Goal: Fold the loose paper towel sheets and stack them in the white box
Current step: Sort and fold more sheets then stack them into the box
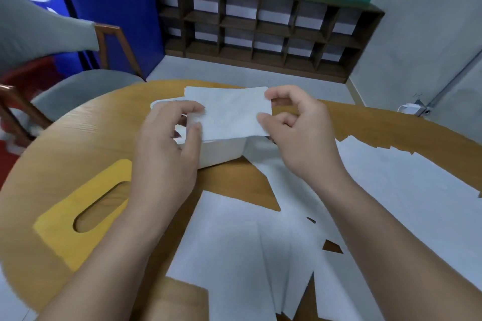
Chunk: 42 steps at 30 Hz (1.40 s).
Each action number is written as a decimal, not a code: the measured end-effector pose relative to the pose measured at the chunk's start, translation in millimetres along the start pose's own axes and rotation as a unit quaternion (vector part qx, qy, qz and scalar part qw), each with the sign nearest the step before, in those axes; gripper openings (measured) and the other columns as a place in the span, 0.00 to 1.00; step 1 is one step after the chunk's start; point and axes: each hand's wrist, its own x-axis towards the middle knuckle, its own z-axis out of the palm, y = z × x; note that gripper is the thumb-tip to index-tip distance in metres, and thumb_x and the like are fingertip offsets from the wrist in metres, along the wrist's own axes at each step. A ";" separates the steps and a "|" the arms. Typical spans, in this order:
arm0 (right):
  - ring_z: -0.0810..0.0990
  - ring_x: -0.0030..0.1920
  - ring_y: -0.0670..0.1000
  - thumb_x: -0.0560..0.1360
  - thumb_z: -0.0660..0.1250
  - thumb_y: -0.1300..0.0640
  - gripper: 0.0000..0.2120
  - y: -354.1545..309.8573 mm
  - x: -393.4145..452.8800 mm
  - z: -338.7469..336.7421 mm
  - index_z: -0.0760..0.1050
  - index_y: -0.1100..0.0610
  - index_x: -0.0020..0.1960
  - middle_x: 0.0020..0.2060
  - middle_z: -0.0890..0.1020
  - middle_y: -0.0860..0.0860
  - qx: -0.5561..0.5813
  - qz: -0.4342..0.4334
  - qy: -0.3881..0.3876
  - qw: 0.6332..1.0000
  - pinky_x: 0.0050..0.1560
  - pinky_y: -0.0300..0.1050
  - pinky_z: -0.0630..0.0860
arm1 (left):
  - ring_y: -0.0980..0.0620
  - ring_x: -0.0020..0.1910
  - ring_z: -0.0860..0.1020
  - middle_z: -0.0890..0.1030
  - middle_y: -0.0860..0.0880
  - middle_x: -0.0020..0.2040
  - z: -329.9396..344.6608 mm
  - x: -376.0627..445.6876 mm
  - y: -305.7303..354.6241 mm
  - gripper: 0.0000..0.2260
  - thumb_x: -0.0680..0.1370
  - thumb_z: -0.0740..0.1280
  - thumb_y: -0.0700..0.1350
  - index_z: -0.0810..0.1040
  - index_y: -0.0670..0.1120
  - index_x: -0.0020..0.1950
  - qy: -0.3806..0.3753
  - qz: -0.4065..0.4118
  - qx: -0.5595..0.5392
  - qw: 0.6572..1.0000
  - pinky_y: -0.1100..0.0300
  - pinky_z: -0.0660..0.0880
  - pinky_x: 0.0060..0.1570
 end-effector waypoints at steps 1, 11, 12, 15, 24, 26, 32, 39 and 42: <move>0.82 0.37 0.51 0.81 0.76 0.58 0.12 -1.3 9.1 9.6 0.82 0.48 0.63 0.54 0.84 0.43 -0.019 -0.012 -0.006 1.000 0.42 0.42 0.82 | 0.64 0.59 0.75 0.79 0.60 0.61 -3.0 3.2 -5.9 0.10 0.87 0.67 0.43 0.82 0.55 0.66 0.009 0.001 0.020 1.000 0.55 0.78 0.60; 0.79 0.48 0.45 0.81 0.73 0.57 0.10 -6.6 47.4 67.7 0.85 0.49 0.62 0.52 0.85 0.42 -0.292 -0.107 -0.111 0.944 0.58 0.46 0.79 | 0.45 0.67 0.70 0.84 0.58 0.58 -10.4 17.7 -42.8 0.12 0.89 0.61 0.53 0.85 0.54 0.57 -0.017 -0.025 0.172 0.985 0.40 0.62 0.72; 0.79 0.49 0.46 0.81 0.73 0.57 0.09 -7.1 49.1 69.4 0.85 0.49 0.61 0.52 0.85 0.43 -0.299 -0.106 -0.115 0.941 0.62 0.48 0.78 | 0.45 0.67 0.70 0.84 0.58 0.58 -10.1 18.7 -44.4 0.13 0.89 0.61 0.54 0.85 0.54 0.56 -0.019 -0.029 0.176 0.984 0.40 0.62 0.72; 0.79 0.53 0.48 0.82 0.71 0.57 0.08 -8.8 54.9 70.7 0.85 0.48 0.59 0.51 0.86 0.43 -0.318 -0.100 -0.121 0.935 0.68 0.50 0.74 | 0.45 0.66 0.70 0.84 0.57 0.58 -8.9 20.6 -47.8 0.14 0.89 0.62 0.56 0.86 0.53 0.55 -0.016 -0.027 0.184 0.982 0.42 0.61 0.72; 0.78 0.58 0.52 0.88 0.63 0.55 0.13 -9.8 72.8 71.6 0.86 0.48 0.57 0.51 0.87 0.43 -0.419 -0.120 -0.185 0.881 0.70 0.51 0.64 | 0.46 0.67 0.68 0.78 0.54 0.59 -8.0 23.7 -50.5 0.12 0.86 0.65 0.53 0.88 0.54 0.53 -0.009 -0.043 0.159 0.986 0.47 0.59 0.71; 0.78 0.55 0.53 0.87 0.62 0.58 0.15 -8.4 77.0 72.2 0.87 0.50 0.54 0.46 0.87 0.46 -0.445 -0.136 -0.202 0.862 0.66 0.51 0.64 | 0.48 0.66 0.68 0.80 0.55 0.59 -7.8 24.7 -51.1 0.12 0.85 0.64 0.50 0.88 0.54 0.53 -0.012 -0.043 0.148 0.988 0.48 0.61 0.70; 0.79 0.54 0.58 0.86 0.62 0.58 0.15 -10.2 88.7 71.5 0.88 0.54 0.55 0.43 0.87 0.52 -0.479 -0.134 -0.253 0.830 0.61 0.51 0.61 | 0.49 0.67 0.69 0.83 0.57 0.59 -7.9 26.8 -54.4 0.11 0.85 0.63 0.46 0.86 0.52 0.55 -0.018 -0.041 0.132 0.990 0.49 0.65 0.70; 0.79 0.56 0.50 0.86 0.68 0.55 0.09 -23.0 78.4 62.2 0.88 0.48 0.58 0.54 0.84 0.46 -0.447 -0.174 -0.142 0.866 0.67 0.49 0.68 | 0.47 0.67 0.71 0.83 0.57 0.60 -9.8 27.3 -48.1 0.07 0.86 0.68 0.48 0.86 0.54 0.54 0.008 0.020 0.153 0.988 0.48 0.63 0.66; 0.76 0.50 0.43 0.86 0.70 0.52 0.08 -33.8 64.9 48.8 0.87 0.48 0.61 0.56 0.84 0.44 -0.375 -0.161 -0.126 0.904 0.67 0.50 0.74 | 0.47 0.67 0.70 0.81 0.55 0.63 -11.5 24.6 -36.4 0.05 0.85 0.70 0.50 0.86 0.53 0.57 0.007 0.065 0.151 0.986 0.47 0.67 0.66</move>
